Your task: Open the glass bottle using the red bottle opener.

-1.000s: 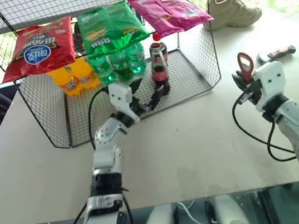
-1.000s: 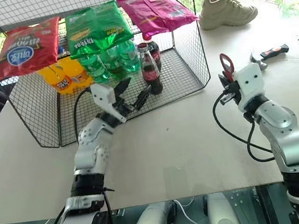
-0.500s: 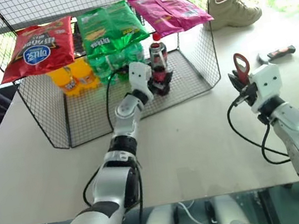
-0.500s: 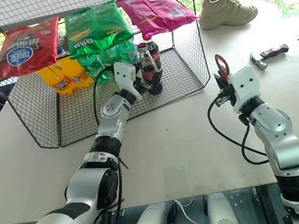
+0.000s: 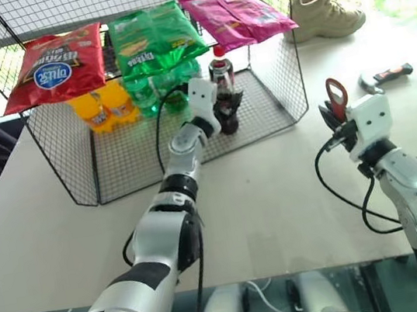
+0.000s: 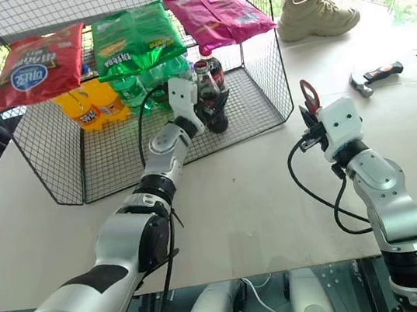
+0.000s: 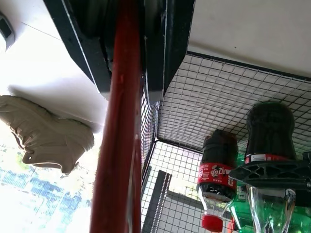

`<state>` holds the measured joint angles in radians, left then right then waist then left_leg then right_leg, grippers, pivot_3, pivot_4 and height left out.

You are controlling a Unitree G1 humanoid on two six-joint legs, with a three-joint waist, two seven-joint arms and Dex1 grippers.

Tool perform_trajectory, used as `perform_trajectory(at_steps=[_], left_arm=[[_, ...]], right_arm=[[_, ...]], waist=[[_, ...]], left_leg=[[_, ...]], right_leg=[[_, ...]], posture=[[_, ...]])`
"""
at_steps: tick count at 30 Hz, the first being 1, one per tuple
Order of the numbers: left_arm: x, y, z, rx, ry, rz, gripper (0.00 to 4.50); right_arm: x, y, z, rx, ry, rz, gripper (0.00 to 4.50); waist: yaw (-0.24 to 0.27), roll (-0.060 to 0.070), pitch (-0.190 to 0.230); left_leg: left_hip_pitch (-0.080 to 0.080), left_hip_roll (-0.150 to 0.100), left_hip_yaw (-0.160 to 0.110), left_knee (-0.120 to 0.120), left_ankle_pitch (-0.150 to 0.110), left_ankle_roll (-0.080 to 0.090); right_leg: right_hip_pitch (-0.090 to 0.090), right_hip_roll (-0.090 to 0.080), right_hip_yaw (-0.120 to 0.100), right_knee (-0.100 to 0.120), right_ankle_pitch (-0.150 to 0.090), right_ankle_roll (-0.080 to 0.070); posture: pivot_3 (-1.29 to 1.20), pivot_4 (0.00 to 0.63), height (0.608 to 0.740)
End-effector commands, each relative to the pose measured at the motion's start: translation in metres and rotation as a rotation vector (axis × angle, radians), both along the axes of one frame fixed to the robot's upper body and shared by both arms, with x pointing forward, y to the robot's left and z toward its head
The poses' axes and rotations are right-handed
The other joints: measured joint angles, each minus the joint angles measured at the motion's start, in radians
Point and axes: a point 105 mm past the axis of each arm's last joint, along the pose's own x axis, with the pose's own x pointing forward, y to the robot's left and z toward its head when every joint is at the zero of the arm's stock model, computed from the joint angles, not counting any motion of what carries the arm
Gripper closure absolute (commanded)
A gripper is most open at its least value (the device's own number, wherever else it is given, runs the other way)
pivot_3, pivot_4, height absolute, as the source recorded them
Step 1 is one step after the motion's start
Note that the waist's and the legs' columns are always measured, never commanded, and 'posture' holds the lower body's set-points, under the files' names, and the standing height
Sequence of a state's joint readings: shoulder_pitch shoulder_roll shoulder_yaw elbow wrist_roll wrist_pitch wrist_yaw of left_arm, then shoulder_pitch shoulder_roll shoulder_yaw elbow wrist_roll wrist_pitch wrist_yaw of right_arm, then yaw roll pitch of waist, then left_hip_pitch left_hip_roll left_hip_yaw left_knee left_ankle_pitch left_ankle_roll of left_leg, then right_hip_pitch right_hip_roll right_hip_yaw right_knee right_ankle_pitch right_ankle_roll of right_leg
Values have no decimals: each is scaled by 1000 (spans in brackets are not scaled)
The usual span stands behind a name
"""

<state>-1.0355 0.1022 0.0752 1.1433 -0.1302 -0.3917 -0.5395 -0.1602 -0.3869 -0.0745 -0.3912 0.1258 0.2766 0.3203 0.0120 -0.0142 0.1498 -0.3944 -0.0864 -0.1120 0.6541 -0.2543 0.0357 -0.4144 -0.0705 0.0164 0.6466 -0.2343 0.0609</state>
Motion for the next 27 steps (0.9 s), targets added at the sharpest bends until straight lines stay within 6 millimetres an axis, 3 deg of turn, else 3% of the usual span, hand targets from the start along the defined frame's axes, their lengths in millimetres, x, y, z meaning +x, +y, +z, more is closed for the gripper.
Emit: perform_trajectory(at_steps=[1,10,13,16,22,27], left_arm=[[-8,-5,11,-2,-71,-66,1957],[-60,-24,27,-17,-120,-395,1957],[-84,-30,25,24,-112,-511,1957],[-113,-37,7,76,-100,-620,1957],[-129,-41,-9,97,-61,-639,1957],[-131,-44,-10,99,-66,-641,1957]], right_arm=[[-4,0,19,-4,-84,6,4500],[5,-6,35,-5,-156,-21,4500],[8,-7,38,3,-171,-30,4500],[12,-4,41,12,-185,-23,4500],[13,1,41,24,-190,-13,4500],[12,1,40,25,-188,-14,4500]], waist=[[-1,0,0],[-3,0,0],[-10,0,0],[-22,1,0],[-23,1,0],[-23,1,0]], left_leg=[[0,0,0,0,0,0],[0,0,0,0,0,0],[0,0,0,0,0,0],[0,1,0,0,0,0],[1,1,1,0,0,0],[3,1,3,0,0,0]], right_leg=[[0,0,0,0,0,0],[0,0,1,0,0,0],[0,0,1,0,0,0],[0,0,2,0,0,0],[0,0,3,3,0,0],[0,0,4,5,0,0]], posture=[[0,150,740],[0,150,740],[0,150,740],[0,150,740],[0,150,740],[0,150,740]])
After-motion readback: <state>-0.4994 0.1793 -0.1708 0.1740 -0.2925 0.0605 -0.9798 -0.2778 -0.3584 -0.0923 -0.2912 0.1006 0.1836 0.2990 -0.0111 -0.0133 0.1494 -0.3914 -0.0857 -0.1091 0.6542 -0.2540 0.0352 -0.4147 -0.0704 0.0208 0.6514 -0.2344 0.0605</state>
